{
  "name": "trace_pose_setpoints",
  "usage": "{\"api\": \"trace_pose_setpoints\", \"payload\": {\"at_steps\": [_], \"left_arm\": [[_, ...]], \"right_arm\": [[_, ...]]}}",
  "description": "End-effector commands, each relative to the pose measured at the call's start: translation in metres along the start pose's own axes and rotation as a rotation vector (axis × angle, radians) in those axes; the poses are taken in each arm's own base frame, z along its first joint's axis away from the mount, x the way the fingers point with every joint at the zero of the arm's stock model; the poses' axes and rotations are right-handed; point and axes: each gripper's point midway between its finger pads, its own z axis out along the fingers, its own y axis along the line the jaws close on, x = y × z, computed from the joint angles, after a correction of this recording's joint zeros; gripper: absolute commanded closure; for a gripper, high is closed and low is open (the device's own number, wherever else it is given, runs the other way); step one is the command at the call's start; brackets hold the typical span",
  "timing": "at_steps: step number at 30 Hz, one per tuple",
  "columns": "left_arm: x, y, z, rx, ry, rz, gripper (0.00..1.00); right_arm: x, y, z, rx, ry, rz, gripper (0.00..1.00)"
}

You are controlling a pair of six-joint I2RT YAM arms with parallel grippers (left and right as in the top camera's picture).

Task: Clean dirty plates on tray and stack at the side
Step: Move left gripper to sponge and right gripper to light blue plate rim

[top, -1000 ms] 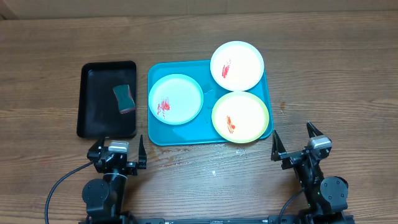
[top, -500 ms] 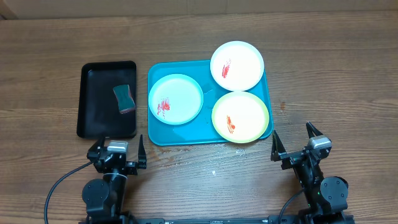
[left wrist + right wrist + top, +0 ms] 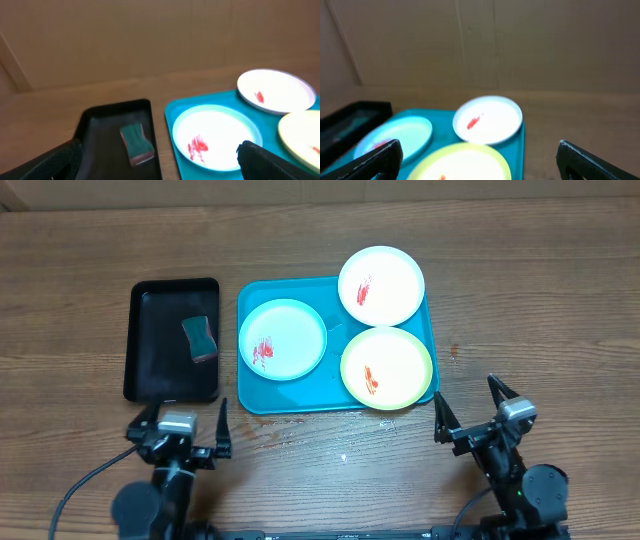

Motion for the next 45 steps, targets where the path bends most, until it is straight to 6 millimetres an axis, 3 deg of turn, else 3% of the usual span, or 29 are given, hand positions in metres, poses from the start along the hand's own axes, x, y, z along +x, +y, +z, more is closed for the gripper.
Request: {"api": "trace_pose_setpoints", "payload": {"at_steps": [1,10,20,29,34,40,42,43,44,45], "left_arm": [[-0.028,0.001,-0.009,0.005,0.002,-0.024,0.0],[-0.078,0.005,-0.011,0.019,0.164,-0.089,0.0],[-0.101,0.012,0.017,0.047,0.506,-0.179,0.0],[-0.105,0.02,0.056,0.04,0.826,-0.308,0.0],[-0.085,0.021,0.086,0.039,0.907,-0.382,0.0],[-0.063,0.002,0.113,0.157,0.993,-0.457,0.0],[-0.059,0.001,0.12,0.17,1.001,-0.469,0.12],[-0.055,0.003,0.122,0.153,1.012,-0.478,0.13],[-0.052,0.007,0.123,0.119,1.022,-0.487,0.03],[-0.046,0.015,0.124,0.046,1.04,-0.505,0.0]], "right_arm": [[-0.042,0.009,-0.006,-0.025,-0.053,-0.003,0.0],[-0.094,0.02,0.008,-0.052,0.07,0.017,0.0],[-0.118,0.03,0.06,-0.107,0.327,0.074,0.0],[-0.107,0.023,0.102,-0.062,0.681,0.155,0.0],[-0.09,0.028,0.124,-0.112,0.758,0.201,0.0],[-0.078,0.043,0.141,-0.219,0.781,0.246,0.0],[-0.071,0.045,0.145,-0.22,0.796,0.245,0.0],[-0.067,0.046,0.147,-0.222,0.807,0.243,0.0],[-0.062,0.048,0.149,-0.222,0.822,0.241,0.0],[-0.056,0.05,0.151,-0.219,0.838,0.24,0.0]]}}
